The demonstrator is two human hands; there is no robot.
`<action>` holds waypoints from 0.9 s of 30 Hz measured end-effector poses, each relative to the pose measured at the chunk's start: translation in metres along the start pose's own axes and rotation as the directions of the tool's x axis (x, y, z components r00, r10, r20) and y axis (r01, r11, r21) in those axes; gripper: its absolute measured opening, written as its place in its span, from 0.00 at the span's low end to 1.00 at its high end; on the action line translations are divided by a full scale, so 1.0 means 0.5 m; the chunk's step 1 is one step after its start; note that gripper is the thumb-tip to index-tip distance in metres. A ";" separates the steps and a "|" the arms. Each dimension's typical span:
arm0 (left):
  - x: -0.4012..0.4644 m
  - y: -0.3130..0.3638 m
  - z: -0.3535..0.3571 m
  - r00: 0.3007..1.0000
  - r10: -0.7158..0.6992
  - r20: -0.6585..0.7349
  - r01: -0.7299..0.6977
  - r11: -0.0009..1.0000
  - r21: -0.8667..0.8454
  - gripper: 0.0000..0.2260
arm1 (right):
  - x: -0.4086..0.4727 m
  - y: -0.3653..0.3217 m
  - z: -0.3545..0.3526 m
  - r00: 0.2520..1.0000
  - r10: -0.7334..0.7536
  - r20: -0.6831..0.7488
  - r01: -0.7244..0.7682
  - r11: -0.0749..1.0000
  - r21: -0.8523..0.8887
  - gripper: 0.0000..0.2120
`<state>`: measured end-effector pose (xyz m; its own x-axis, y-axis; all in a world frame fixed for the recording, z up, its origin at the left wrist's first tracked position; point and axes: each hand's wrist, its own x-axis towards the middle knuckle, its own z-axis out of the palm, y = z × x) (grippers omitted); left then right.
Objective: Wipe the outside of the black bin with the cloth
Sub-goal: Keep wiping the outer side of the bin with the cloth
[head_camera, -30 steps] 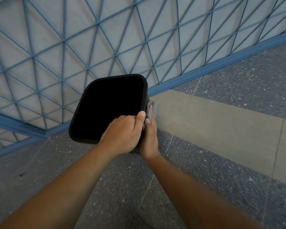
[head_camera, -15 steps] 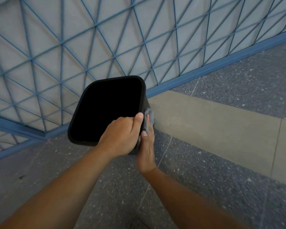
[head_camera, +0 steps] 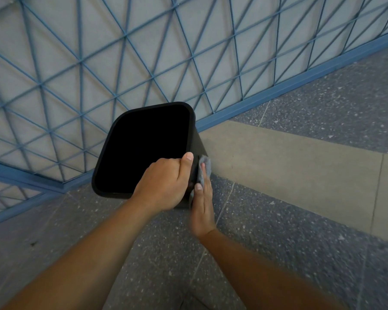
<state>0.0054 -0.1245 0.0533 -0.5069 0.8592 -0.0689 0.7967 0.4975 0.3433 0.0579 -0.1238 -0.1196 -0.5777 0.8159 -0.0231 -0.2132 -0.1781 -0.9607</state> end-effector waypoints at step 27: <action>-0.001 -0.009 -0.003 0.998 0.069 0.005 -0.069 0.997 -0.023 0.23 | -0.013 -0.087 0.011 0.997 -0.082 0.016 0.083 0.995 -0.062 0.31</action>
<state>0.0014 -0.1273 0.0531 -0.4487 0.8923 -0.0495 0.8222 0.4339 0.3684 0.0668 -0.1245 -0.0764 -0.5705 0.8191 0.0599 -0.2106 -0.0754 -0.9747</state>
